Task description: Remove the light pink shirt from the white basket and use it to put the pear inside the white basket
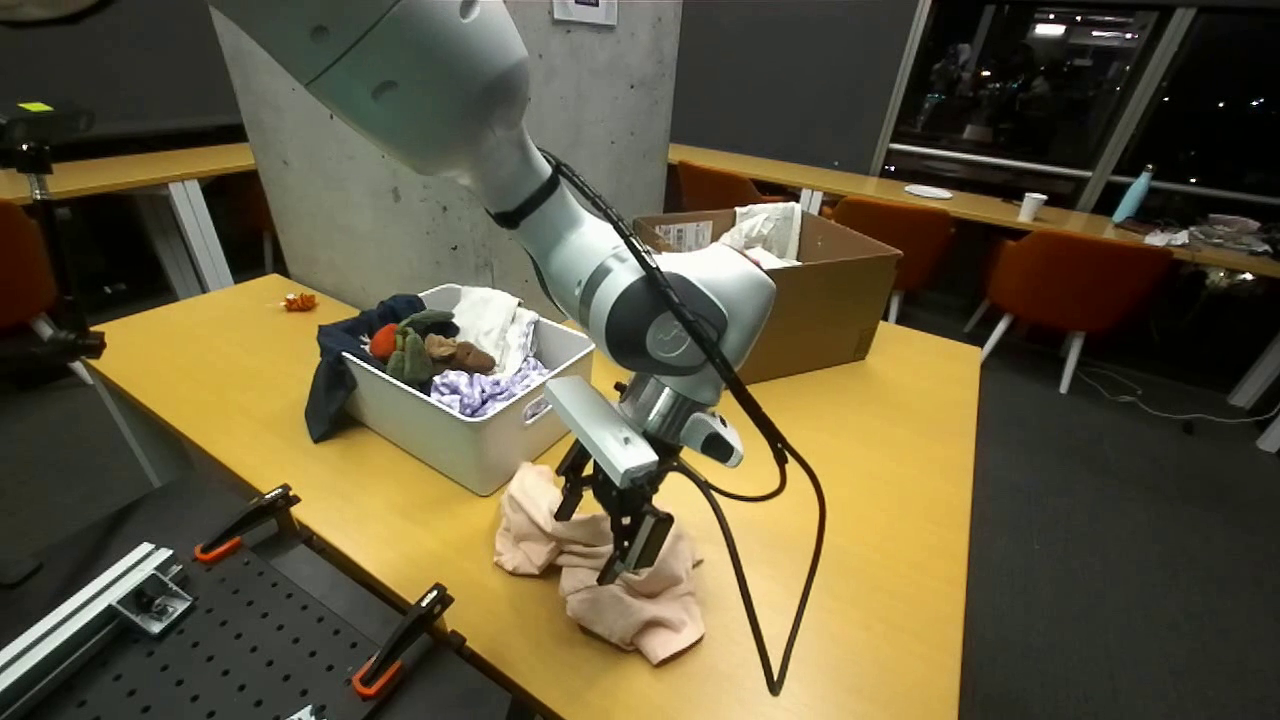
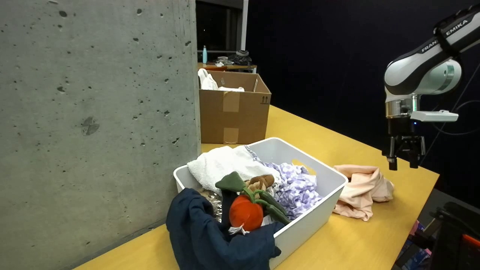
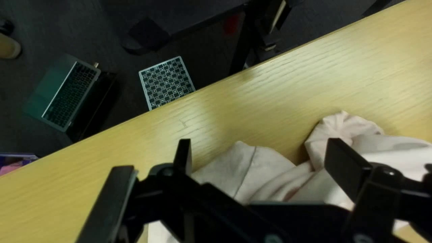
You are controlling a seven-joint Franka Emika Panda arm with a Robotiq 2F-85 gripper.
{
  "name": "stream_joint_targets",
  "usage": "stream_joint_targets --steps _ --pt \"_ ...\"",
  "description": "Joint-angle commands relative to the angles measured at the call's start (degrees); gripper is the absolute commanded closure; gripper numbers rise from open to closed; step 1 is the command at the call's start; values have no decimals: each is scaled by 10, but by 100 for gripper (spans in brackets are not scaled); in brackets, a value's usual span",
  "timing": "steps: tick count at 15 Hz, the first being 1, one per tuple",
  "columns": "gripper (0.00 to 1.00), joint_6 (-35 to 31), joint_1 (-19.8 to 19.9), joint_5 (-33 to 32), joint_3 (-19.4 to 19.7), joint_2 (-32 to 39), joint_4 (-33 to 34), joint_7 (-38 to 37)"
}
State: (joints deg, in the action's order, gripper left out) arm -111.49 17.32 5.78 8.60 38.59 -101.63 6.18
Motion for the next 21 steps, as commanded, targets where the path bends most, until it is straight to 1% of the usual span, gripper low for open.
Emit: stream_joint_targets --steps 1,6,11,16,21 --pt "0 3 -3 -9 10 15 3 -21" --pt "0 -13 -18 -11 14 43 25 -74" --pt "0 -42 -34 -14 16 55 36 -115" --pt "0 -71 -40 -20 13 79 52 -129" --pt "0 -139 -56 -25 5 104 64 -121"
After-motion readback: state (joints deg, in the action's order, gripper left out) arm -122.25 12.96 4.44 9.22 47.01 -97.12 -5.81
